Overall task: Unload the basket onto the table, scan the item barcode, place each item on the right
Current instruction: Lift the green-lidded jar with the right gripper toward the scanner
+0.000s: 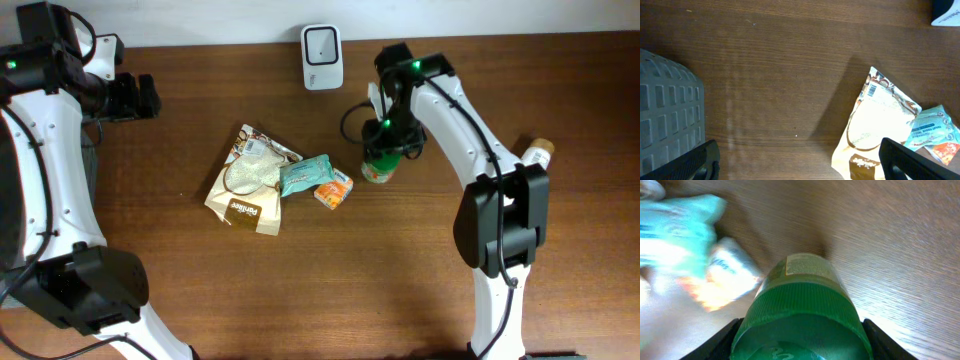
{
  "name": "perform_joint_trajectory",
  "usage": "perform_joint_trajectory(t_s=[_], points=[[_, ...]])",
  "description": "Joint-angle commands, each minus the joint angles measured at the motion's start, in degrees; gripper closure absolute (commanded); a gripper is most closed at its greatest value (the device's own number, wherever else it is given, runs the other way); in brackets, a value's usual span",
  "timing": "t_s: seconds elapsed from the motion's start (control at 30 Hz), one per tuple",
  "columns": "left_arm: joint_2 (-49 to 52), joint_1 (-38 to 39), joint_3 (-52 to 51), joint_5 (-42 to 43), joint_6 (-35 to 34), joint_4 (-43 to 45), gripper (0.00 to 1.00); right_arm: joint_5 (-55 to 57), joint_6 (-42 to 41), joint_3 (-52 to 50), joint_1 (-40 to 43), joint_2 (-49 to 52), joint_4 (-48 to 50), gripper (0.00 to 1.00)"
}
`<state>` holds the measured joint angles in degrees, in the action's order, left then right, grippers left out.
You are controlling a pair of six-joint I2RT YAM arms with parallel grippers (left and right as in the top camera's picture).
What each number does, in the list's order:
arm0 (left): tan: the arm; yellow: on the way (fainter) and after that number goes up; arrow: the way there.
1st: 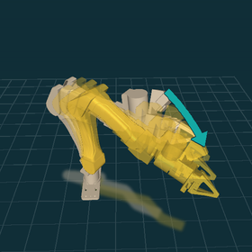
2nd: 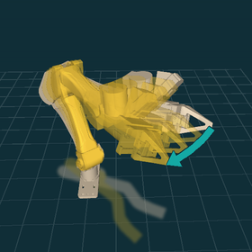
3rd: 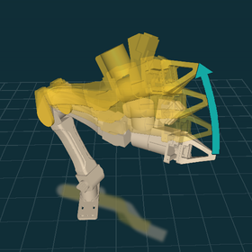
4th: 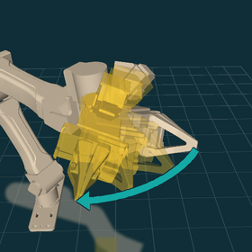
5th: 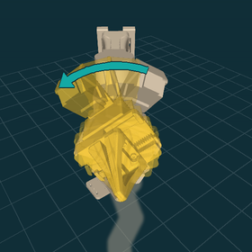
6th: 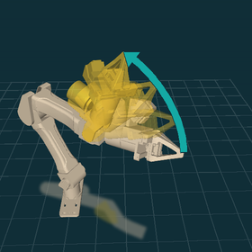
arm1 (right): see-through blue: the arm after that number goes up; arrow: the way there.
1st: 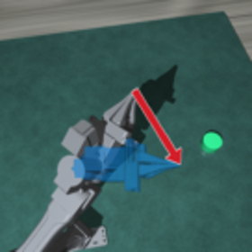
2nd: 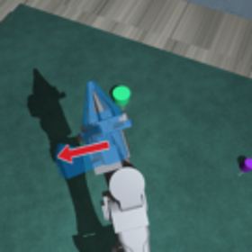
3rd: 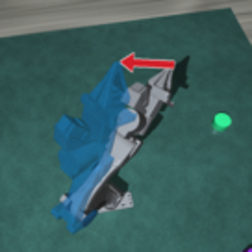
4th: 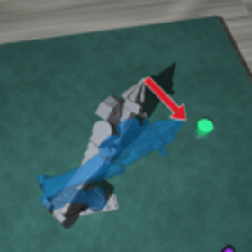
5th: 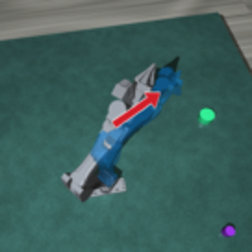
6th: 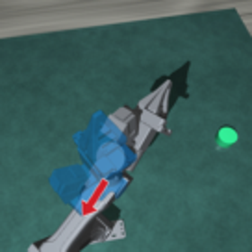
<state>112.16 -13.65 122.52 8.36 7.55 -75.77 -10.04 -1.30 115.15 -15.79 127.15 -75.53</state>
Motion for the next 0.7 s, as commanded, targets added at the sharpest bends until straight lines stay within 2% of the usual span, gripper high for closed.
perform_joint_trajectory(t_s=[0.0,0.13,0.4,0.47,0.67], points=[[-0.2,-0.4,0.3,0.6,0.9,0.1,0.01,-14.6,1.2,8.8,0.2,-0.1,-3.9,0.46],[-0.2,-0.4,0.3,0.6,0.9,0.1,0.01,-34.7,7.1,15.0,0.2,-0.1,-6.2,0.46],[-0.2,-0.4,0.3,0.6,0.9,0.1,0.01,-70.6,6.8,16.7,3.1,-0.1,-6.4,0.45],[-0.2,-0.4,0.3,0.6,0.9,0.1,0.01,-76.1,6.9,16.7,4.8,-0.2,-7.8,0.46],[-0.2,-0.4,0.3,0.6,0.9,0.1,0.01,-78.9,6.9,16.7,7.9,-0.1,-11.0,0.46]])
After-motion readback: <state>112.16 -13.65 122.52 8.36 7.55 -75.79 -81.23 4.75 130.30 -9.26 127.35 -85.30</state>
